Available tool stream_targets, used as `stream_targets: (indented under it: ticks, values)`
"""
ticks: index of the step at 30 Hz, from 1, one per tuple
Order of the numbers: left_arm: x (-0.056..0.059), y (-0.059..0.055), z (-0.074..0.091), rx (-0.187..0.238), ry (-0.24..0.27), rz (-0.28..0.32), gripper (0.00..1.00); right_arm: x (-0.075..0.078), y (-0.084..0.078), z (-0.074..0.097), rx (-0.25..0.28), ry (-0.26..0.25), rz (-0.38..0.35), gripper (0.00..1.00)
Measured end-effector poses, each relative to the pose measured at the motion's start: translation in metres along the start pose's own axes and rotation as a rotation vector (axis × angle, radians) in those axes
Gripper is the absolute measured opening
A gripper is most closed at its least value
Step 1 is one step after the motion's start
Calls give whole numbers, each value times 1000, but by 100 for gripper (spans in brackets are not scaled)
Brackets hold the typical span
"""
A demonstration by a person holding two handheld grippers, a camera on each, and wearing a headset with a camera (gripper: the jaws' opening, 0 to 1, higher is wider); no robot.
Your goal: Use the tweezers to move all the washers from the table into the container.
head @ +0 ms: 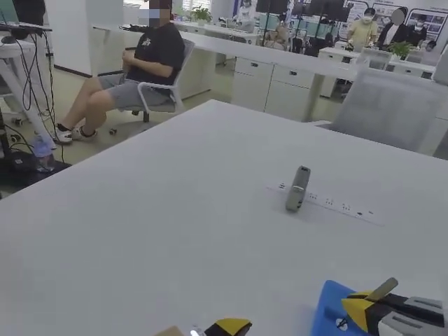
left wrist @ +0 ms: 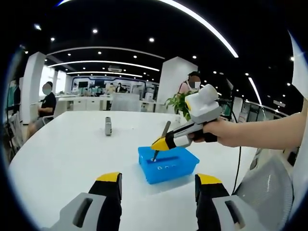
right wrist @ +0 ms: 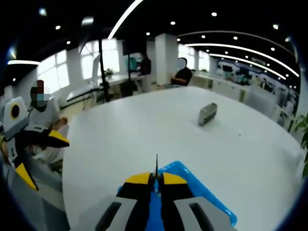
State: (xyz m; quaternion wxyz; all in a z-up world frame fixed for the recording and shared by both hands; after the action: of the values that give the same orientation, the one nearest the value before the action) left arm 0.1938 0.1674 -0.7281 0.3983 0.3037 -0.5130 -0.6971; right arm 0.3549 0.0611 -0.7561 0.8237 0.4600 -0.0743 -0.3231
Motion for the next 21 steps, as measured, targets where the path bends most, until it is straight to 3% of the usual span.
stream_targets:
  ticks: [17, 21]
  values:
    - [1, -2, -1, -14, -7, -8, 60, 7, -25, -21, -99, 0, 5, 3]
    - [1, -3, -1, -16, -7, -8, 59, 9, -23, -20, -88, 1, -5, 3]
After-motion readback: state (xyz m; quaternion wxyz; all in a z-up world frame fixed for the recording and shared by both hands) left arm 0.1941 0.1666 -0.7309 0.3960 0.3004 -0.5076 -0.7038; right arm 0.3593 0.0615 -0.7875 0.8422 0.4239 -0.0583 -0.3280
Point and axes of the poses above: the centre of the closed fingertips' face, and the gripper's own axes: z roughly backward along the fingers, x roughly to its right, y roughly out of its top, the point moved 5 cm from there along z, roughly backward along the fingers, and after that the axes turned 10 degrees about -z, right-handed, at the moved point
